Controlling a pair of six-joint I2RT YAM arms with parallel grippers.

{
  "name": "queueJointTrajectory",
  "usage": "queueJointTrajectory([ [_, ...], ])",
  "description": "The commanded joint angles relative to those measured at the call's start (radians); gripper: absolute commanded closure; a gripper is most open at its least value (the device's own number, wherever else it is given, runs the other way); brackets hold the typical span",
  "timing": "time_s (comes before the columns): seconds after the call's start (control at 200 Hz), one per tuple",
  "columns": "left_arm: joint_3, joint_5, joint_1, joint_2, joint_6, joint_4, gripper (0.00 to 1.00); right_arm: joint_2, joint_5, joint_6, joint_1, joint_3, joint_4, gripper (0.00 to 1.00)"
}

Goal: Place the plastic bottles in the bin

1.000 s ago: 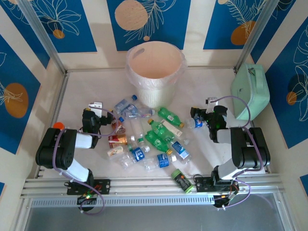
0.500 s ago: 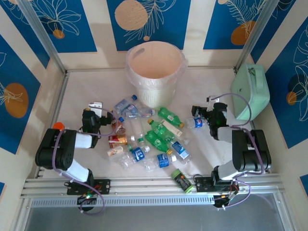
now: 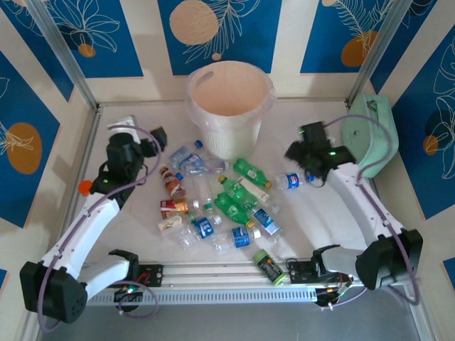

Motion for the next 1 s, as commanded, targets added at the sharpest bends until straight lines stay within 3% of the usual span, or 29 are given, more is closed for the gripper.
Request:
queueJointTrajectory([
  [0.0, -0.013, -0.009, -0.128, 0.004, -0.078, -0.217, 0.04, -0.01, 0.074, 0.095, 0.065, 0.049, -0.292, 0.25],
  [0.135, 0.011, -0.011, -0.225, 0.007, -0.105, -0.282, 0.05, -0.014, -0.14, 0.124, -0.001, 0.035, -0.287, 0.25],
  [0.32, 0.014, 0.047, -0.229, -0.001, -0.119, -0.275, 0.05, 0.067, -0.29, 0.198, -0.117, 0.016, -0.231, 0.26],
  [0.665, 0.017, 0.09, -0.229, -0.013, -0.127, -0.282, 0.04, 0.297, -0.373, 0.287, -0.148, 0.078, -0.143, 0.24],
  [0.995, 0.017, 0.104, -0.229, -0.026, -0.135, -0.297, 0.03, 0.385, -0.421, 0.298, -0.215, 0.047, -0.026, 0.19],
])
